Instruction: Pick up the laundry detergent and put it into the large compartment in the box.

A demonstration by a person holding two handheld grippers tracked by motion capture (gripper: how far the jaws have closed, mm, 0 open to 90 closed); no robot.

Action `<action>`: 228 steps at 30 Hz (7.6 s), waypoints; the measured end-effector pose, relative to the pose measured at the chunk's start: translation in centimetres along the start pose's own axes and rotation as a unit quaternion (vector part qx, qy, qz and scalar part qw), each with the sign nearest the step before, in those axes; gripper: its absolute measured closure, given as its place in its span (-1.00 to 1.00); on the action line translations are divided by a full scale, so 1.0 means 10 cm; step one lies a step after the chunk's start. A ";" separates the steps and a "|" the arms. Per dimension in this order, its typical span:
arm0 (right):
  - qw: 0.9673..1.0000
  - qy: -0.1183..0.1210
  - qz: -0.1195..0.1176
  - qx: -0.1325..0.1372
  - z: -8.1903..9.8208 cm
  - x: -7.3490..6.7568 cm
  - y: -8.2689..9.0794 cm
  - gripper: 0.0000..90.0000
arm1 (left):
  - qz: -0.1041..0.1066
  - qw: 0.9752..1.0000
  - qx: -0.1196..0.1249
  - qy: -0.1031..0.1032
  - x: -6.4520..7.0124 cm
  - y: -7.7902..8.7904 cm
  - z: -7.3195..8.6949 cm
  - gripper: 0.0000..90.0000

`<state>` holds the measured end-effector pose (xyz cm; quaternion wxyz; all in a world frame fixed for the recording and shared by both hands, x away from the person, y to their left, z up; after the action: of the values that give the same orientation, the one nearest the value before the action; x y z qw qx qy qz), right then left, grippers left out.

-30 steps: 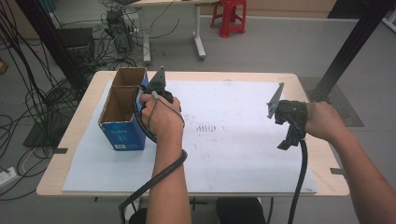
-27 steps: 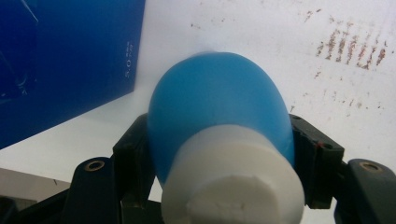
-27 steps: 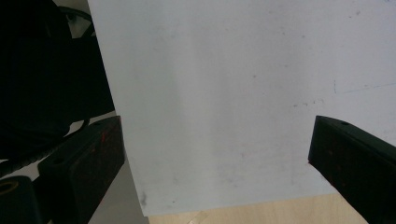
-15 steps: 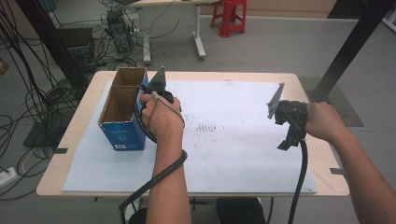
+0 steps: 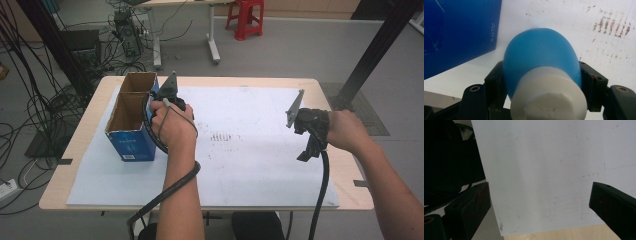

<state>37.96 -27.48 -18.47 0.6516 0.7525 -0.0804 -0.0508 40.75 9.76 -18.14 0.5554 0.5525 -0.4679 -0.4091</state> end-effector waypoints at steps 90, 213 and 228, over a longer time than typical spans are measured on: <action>1.000 0.001 0.010 -0.012 -0.22 -0.09 0.05 -0.92 | 0.025 0.984 0.048 -0.167 -0.07 1.38 0.25 -0.20; 0.999 -0.019 0.008 -0.034 -0.34 -0.03 -0.01 -0.92 | 0.039 0.978 0.101 -0.180 -1.32 1.23 -0.43 -0.18; 0.999 -0.021 0.006 -0.035 -0.33 -0.02 -0.04 -0.92 | 0.038 0.978 0.089 -0.184 -1.32 0.92 -0.49 -0.18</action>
<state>38.34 -24.14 -18.41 0.6757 0.7278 -0.0970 -0.0653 41.94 24.26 -9.67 0.4237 0.4967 -0.6173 -0.4390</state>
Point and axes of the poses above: each handheld gripper's, and its own axes: y roughly backward along the jaws, z roughly out of its underside, x roughly to its right, the point moved 4 cm from there along -y, roughly forward along the jaws, and after that the axes turned 4 degrees about z, right-handed, at the moved point
